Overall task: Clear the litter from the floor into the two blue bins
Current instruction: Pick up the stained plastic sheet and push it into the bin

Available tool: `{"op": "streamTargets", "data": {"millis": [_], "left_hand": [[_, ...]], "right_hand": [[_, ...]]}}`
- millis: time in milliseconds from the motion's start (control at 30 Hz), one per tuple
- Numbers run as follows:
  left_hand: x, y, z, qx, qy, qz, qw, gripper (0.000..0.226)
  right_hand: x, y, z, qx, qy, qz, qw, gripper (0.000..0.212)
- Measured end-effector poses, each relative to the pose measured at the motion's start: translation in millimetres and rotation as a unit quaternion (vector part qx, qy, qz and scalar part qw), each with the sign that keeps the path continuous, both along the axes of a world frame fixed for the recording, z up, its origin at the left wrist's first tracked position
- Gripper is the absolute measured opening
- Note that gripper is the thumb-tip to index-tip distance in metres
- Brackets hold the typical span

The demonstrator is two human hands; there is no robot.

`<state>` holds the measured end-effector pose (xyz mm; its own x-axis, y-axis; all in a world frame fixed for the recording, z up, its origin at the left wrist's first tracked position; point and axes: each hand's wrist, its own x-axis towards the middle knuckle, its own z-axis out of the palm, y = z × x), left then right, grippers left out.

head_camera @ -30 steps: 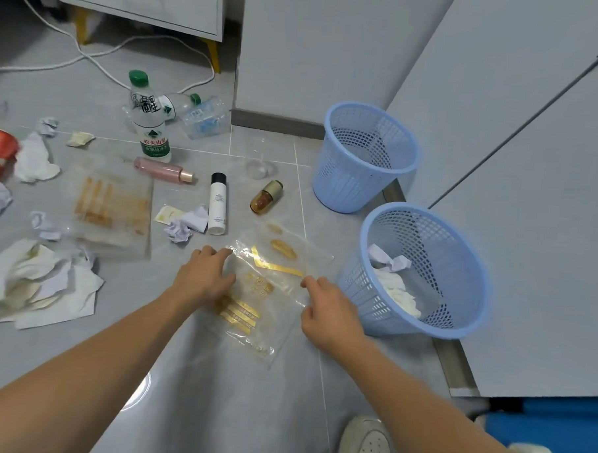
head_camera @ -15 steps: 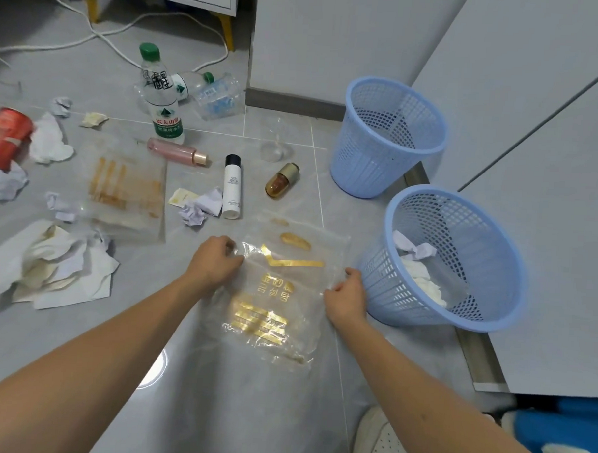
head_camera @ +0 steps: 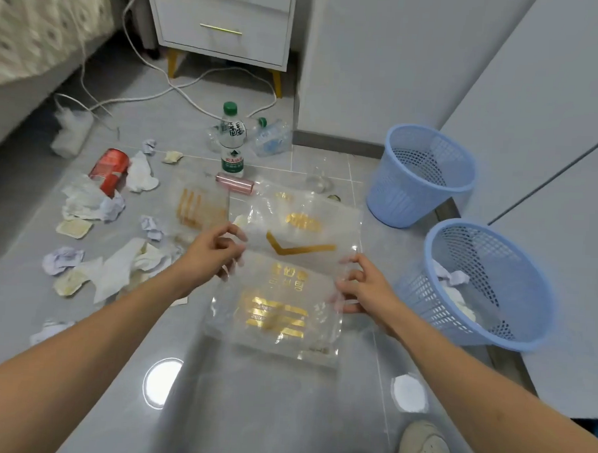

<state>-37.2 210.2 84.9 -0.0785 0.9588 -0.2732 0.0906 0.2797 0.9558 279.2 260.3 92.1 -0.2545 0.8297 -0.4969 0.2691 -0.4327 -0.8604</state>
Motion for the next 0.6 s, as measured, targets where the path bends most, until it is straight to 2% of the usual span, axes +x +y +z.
{"op": "streamTargets", "data": {"millis": [133,267,367,433,533,600], "left_hand": [[-32,-19,14,0.017,-0.004,0.022,1.000,0.016],[-59,-37,15,0.018,-0.032,0.051,0.998,0.018],[-72,-46,15,0.009,-0.070,0.075,0.995,0.018],[-78,-51,17,0.001,-0.088,0.088,0.992,0.029],[-90,-53,16,-0.020,-0.111,0.110,0.987,0.044],[-100,-54,14,-0.050,-0.155,0.102,0.981,0.043]], "right_hand": [[-33,1,10,0.020,0.023,0.026,0.999,0.038],[-59,4,7,0.023,0.034,0.013,0.999,0.032],[-77,1,6,-0.008,0.073,-0.034,0.997,0.025],[-87,0,8,-0.038,0.114,-0.058,0.991,0.025],[-95,3,13,-0.082,0.146,-0.044,0.985,0.034],[-97,7,15,-0.097,0.157,-0.014,0.983,0.030]]}}
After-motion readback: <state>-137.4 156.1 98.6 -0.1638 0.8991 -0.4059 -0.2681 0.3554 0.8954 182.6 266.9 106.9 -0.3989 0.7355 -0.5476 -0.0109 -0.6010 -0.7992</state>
